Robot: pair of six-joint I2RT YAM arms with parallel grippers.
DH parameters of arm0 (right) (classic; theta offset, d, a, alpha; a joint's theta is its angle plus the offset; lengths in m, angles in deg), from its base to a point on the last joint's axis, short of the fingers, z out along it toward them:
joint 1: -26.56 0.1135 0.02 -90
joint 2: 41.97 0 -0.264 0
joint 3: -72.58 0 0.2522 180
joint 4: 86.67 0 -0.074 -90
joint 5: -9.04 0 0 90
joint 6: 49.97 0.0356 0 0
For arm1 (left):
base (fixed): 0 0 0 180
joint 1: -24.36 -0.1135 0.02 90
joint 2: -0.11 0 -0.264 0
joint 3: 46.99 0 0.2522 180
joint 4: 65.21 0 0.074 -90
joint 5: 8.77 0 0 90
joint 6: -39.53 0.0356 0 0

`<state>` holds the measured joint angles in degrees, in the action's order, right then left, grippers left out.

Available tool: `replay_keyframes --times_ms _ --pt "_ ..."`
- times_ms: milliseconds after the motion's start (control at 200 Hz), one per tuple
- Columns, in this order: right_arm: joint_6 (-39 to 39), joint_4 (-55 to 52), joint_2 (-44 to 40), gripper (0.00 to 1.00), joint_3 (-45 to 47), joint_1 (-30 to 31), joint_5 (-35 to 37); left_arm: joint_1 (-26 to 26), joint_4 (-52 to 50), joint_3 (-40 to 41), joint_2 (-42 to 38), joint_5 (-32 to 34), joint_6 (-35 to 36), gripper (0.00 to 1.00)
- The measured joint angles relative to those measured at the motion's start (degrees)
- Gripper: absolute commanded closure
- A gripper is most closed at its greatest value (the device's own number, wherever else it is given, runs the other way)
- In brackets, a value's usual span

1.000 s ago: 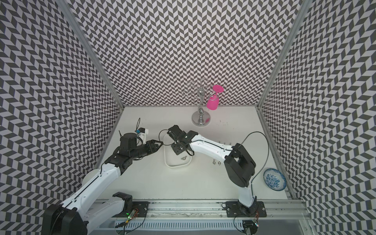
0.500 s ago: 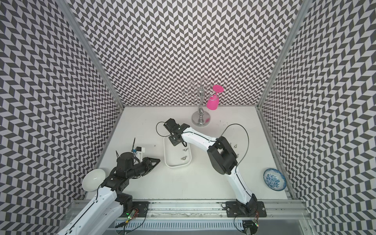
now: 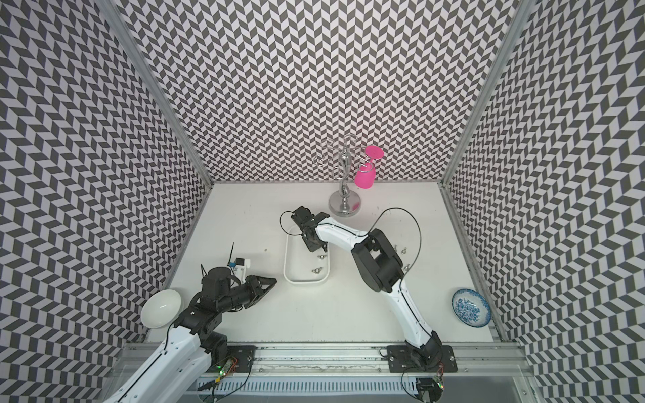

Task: Take out the wing nut from the storage box
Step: Adjust the storage box at the center of the board, then pick up the wing nut from the storage box.

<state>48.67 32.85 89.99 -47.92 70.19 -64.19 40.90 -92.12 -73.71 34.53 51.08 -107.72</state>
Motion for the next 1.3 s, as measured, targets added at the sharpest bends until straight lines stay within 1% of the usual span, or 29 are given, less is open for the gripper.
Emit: replay_keyframes --times_ms 210,330,436,486,596,686,806,976,1087,1297 --pt "2.0 -5.6 -2.7 0.96 3.9 0.2 1.7 0.0 1.7 0.0 2.4 -0.2 0.2 0.77" --pt "2.4 -8.4 -4.5 0.90 6.4 0.1 1.6 0.0 3.1 0.0 3.9 -0.2 0.2 0.77" --pt "2.7 -9.7 -6.1 0.82 7.2 0.0 1.0 0.1 4.2 0.0 5.3 -0.2 0.2 0.77" --pt "3.2 -9.9 -6.8 0.74 7.2 0.0 1.0 0.3 4.7 0.0 5.8 -0.2 0.2 0.77" --pt "3.3 -9.9 -8.7 0.67 7.5 -0.1 1.2 0.3 5.7 -0.2 6.9 -0.2 0.4 0.77" --pt "2.1 -9.2 -11.1 0.62 8.9 -0.4 -0.9 0.4 6.5 -0.2 7.8 -0.2 0.7 0.75" --pt "-0.8 -8.4 -13.4 0.61 10.6 -1.1 -6.5 0.4 7.9 -0.3 9.5 -0.4 1.2 0.73" --pt "-5.0 -7.5 -13.5 0.61 10.7 -2.5 -13.6 0.4 9.1 -1.2 13.6 -1.8 2.9 0.72" --pt "-6.7 -7.3 -13.1 0.61 10.6 -2.9 -15.2 0.4 8.9 -3.6 15.9 -2.6 4.9 0.72" --pt "-8.7 -7.3 -11.3 0.60 10.5 -2.9 -16.7 0.3 8.8 -6.8 17.6 -3.6 7.9 0.71"
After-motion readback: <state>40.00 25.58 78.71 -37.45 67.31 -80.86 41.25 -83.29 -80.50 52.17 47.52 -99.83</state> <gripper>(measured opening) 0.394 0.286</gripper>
